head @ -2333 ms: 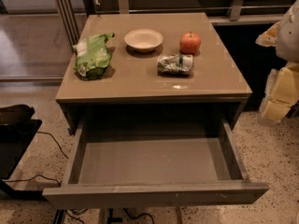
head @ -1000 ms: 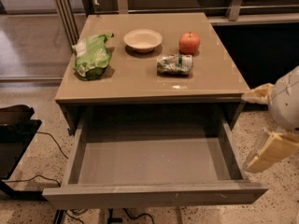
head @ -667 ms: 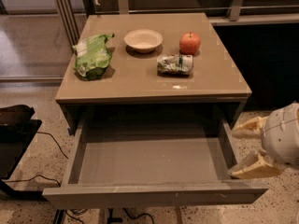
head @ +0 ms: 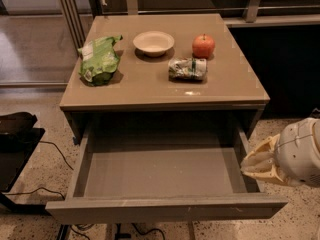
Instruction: Close top drawer
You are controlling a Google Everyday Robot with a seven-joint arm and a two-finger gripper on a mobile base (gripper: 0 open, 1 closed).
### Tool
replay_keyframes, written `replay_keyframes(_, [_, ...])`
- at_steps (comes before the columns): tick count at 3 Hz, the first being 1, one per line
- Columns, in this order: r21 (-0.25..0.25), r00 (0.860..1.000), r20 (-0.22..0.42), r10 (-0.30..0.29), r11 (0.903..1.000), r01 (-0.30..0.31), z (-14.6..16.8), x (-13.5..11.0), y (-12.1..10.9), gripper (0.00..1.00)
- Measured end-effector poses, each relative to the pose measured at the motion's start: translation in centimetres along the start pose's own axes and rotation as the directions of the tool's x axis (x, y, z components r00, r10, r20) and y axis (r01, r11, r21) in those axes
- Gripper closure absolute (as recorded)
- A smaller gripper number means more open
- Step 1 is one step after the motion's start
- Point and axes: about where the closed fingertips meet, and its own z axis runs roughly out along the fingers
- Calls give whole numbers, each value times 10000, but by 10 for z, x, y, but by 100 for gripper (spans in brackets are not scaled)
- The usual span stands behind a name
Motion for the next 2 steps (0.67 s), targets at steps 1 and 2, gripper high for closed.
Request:
replay_keyframes(1, [-306,9995,179,271,9992,-266,22,5,7,100])
replay_keyframes(2, [-906,9940,482,982,9915,-936,68,17,30,100])
